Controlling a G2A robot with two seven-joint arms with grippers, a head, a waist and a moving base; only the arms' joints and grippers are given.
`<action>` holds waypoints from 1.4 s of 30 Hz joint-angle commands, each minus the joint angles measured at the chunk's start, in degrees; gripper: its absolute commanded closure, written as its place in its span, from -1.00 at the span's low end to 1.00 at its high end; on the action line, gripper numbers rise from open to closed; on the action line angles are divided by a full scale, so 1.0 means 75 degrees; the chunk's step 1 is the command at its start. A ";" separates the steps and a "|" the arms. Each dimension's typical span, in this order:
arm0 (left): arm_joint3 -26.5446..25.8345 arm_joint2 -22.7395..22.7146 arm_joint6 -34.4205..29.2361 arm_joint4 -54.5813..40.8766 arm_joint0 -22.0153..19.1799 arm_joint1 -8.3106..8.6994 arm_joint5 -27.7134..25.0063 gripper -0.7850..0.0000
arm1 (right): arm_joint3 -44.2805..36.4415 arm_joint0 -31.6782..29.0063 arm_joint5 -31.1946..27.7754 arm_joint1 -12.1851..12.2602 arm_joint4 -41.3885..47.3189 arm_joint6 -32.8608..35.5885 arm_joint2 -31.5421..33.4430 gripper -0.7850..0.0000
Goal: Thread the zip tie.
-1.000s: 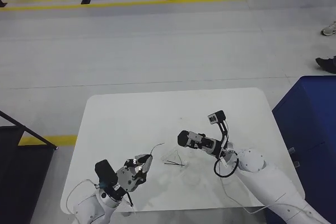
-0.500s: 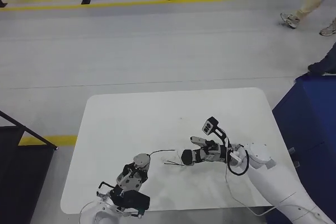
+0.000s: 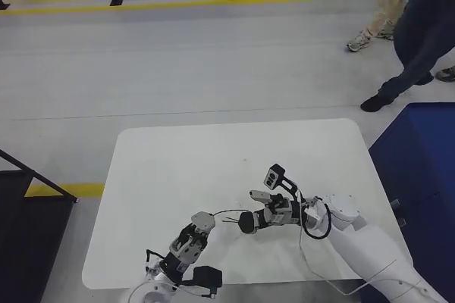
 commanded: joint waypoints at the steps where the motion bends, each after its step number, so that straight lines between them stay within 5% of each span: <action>1: 0.0003 0.0118 -0.0079 0.0110 0.0002 -0.0007 0.0029 1.00 | 0.0033 0.0026 0.0022 -0.0028 0.0017 -0.0071 -0.0006 -1.00; 10: 0.0042 0.0368 -0.0247 0.0448 -0.0005 0.0001 0.0046 1.00 | 0.0074 0.0155 0.0117 -0.0201 -0.0303 -0.0271 -0.0354 -0.71; 12: 0.0043 0.0378 -0.0272 0.0446 -0.0010 0.0007 0.0037 1.00 | 0.0114 0.0182 0.0109 -0.0230 -0.0340 -0.0278 -0.0381 -0.33; 13: 0.0050 0.0368 -0.0296 0.0475 -0.0014 0.0011 0.0037 1.00 | 0.0136 0.0189 0.0116 -0.0243 -0.0347 -0.0283 -0.0389 0.02; 18: 0.0053 0.0374 -0.0322 0.0526 -0.0004 0.0033 -0.0018 1.00 | 0.0186 0.0208 0.0126 -0.0296 -0.0497 -0.0281 -0.0439 0.29; 42: 0.0093 0.0552 -0.1018 0.1332 -0.0033 0.0074 0.0172 1.00 | 0.0462 0.0233 0.0301 -0.0465 -0.0952 -0.0124 -0.0448 0.72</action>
